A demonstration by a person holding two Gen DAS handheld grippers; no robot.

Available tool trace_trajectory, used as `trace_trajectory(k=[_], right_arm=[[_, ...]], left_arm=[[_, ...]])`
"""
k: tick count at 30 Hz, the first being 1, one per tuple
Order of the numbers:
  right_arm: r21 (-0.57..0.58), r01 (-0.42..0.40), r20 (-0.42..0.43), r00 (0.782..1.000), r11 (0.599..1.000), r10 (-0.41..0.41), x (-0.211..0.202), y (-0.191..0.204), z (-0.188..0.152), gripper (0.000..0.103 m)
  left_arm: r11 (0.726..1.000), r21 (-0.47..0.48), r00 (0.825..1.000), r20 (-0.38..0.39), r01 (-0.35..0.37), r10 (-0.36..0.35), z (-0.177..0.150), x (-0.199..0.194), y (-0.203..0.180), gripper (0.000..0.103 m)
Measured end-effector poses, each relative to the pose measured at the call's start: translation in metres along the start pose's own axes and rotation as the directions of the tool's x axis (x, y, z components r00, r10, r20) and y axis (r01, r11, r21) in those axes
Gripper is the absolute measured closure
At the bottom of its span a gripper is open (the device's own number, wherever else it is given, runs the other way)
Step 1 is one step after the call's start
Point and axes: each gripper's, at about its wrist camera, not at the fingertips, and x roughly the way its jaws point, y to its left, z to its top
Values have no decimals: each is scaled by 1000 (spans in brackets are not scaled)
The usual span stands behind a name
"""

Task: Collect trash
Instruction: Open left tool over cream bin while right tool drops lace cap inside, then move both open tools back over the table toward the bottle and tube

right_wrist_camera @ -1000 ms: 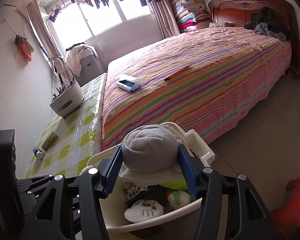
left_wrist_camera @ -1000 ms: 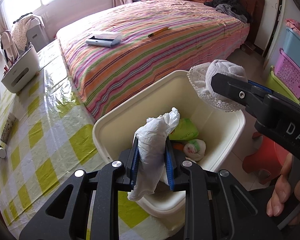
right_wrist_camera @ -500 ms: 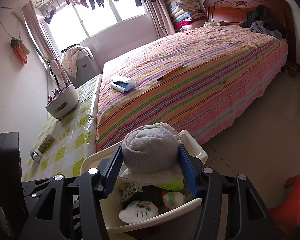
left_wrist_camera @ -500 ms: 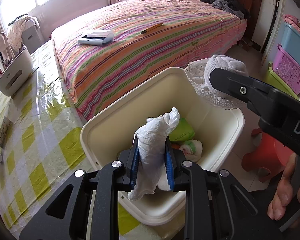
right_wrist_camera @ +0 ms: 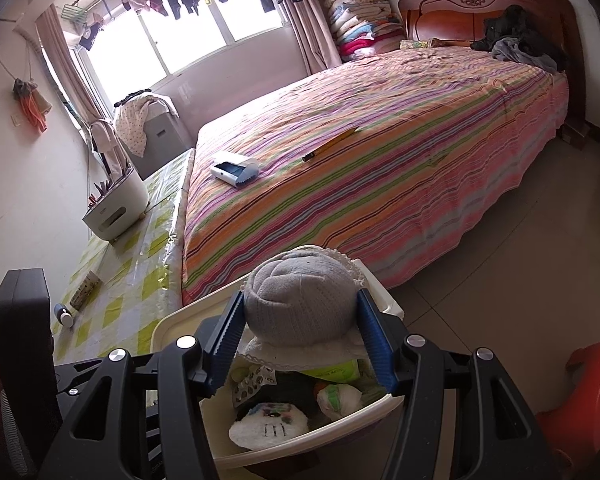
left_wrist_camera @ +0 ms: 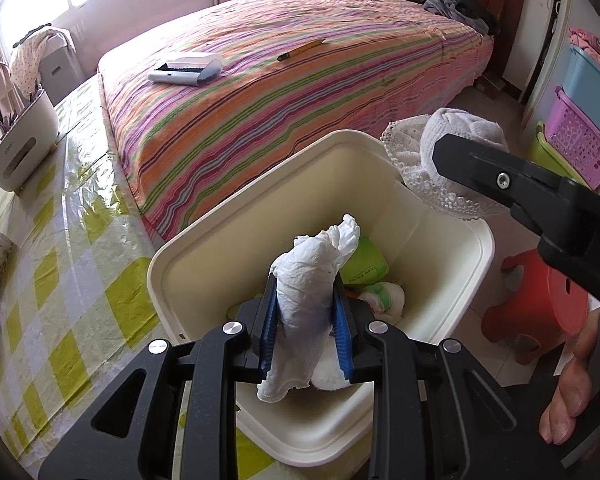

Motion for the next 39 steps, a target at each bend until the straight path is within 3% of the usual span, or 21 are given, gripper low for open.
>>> trace_trajectory(k=[3,5,7,18,24,28,30,32,33,34,36,38,39], right_arm=[[6,7,2,1000,1000,-7,0,-1,0,46],[17,8,4,1000,1000,-8,1,-2,0,45],[24,8,10,1000,1000,-8,0,-4,0,44],[94,3,30,1000,996,-5,-3,-14,2,33],[90,-9,34,999,996,6,-1,-9,4,30],[97,-20,15,1000,995,18,4,-1,4,29],[96,-30,13,1000,995,28,5,5,3,29],[82,-40,13,999,996,39,8,16,2,29],[74,-43,8,999,996,42,10,20,1,29],[72,-44,4,999,996,44,13,24,-1,29],[65,-59,-15,998,996,60,19,36,-4,29],[59,-68,-27,997,996,70,22,44,-4,29],[51,-76,-33,996,996,77,24,50,-5,29]], left_arm=[[1000,3,1000,1,-1,1,-1,0,-1,65],[1000,2,1000,16,-12,12,-1,-2,-1,42],[1000,10,999,38,-26,26,-1,-6,-1,36],[996,21,995,49,-86,85,-1,-18,5,24],[991,-43,991,39,-129,131,-3,-32,35,22],[971,-115,977,20,-210,213,-7,-42,72,22],[940,-204,960,13,-272,280,-9,-50,104,22],[885,-313,931,1,-346,364,-12,-61,135,22],[836,-397,914,-16,-379,406,-14,-69,160,22],[806,-447,907,-30,-388,420,-17,-73,177,22],[704,-570,886,-100,-424,453,-23,-82,224,22],[622,-643,870,-147,-446,471,-27,-88,261,22],[562,-679,854,-192,-472,484,-31,-91,287,22]])
